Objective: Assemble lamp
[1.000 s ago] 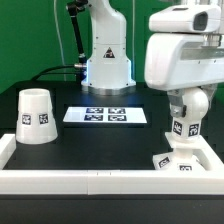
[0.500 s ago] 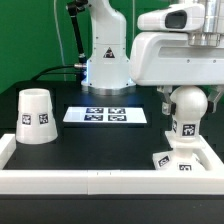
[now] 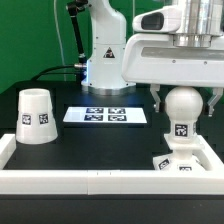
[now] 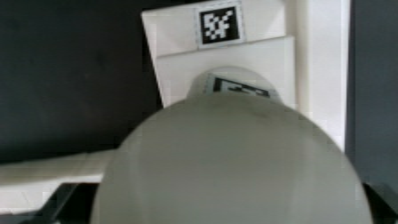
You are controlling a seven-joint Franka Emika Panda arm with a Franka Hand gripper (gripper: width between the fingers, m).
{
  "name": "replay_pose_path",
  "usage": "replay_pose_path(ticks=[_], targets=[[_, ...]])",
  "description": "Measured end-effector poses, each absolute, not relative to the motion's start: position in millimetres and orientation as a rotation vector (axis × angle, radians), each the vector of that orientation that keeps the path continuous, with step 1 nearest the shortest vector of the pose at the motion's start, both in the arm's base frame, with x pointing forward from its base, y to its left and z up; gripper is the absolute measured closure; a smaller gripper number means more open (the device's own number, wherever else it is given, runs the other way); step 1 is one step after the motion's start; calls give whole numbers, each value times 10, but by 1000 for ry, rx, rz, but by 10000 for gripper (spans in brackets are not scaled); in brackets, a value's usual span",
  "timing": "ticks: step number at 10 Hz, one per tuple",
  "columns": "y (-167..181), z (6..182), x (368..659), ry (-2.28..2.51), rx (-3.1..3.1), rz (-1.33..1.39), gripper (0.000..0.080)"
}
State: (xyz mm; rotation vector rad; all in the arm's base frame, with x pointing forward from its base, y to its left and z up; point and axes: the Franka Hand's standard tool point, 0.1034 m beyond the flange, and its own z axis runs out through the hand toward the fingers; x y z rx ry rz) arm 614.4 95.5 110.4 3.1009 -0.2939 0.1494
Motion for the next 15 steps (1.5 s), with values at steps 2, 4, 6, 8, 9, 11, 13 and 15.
replay_pose_path(ticks=[2, 4, 6, 8, 9, 11, 13, 15], targets=[[932, 1107, 6144, -545, 3078, 147, 222], [918, 1105, 6141, -737, 3047, 142, 222], [920, 1098, 6133, -918, 3009, 131, 220], [915, 1090, 6118, -1161, 2954, 98, 220], [917, 1087, 6106, -1328, 2899, 72, 220], [955, 1081, 6070, -1633, 2759, 0, 220], [978, 1071, 6059, -1936, 2586, -53, 220], [977, 1067, 6061, -2134, 2453, -97, 220]])
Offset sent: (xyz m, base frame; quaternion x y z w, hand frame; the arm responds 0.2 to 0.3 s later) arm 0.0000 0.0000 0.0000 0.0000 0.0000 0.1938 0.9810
